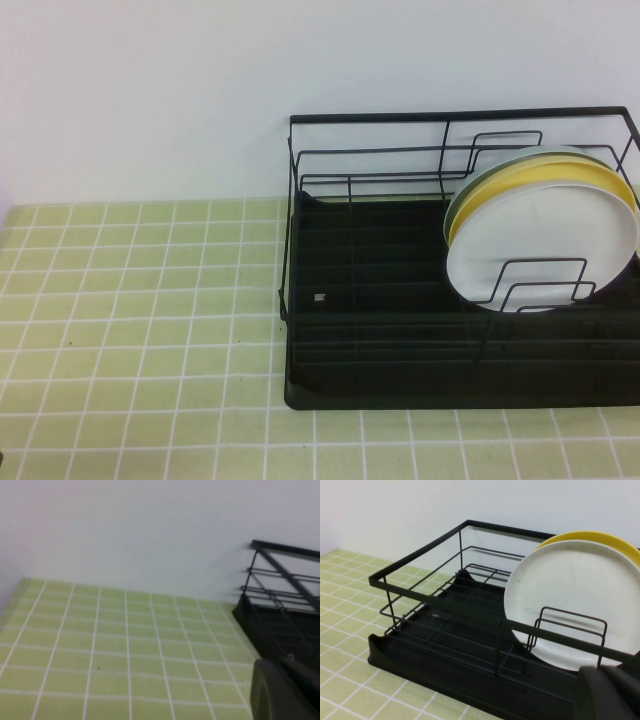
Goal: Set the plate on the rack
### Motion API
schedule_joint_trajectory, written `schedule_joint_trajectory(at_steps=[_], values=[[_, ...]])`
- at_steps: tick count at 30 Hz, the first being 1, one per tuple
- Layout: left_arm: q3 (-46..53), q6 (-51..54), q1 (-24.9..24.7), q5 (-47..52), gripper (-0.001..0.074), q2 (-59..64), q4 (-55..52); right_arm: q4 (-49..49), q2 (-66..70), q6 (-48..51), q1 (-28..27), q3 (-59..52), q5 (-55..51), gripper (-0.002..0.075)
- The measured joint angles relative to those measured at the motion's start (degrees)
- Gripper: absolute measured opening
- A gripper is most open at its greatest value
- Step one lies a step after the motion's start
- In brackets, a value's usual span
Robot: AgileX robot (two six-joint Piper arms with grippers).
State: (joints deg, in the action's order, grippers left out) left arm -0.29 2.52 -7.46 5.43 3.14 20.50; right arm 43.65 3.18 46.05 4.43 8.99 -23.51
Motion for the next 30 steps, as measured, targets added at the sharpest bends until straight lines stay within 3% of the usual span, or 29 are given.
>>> schedule_joint_trajectory(at_steps=[4, 10, 30], values=[[0.29, -7.8, 0.0, 3.95, -0.0002, -3.75, -9.5, 0.0, 0.0, 0.0, 0.0, 0.0, 0.0, -0.0002], [0.29, -8.02, 0.0, 13.38, -0.0002, -3.82, -10.18, 0.0, 0.0, 0.0, 0.0, 0.0, -0.13, -0.0002], [0.29, -8.02, 0.0, 12.95, -0.0002, -3.82, -13.85, 0.0, 0.0, 0.0, 0.0, 0.0, -0.13, -0.0002]])
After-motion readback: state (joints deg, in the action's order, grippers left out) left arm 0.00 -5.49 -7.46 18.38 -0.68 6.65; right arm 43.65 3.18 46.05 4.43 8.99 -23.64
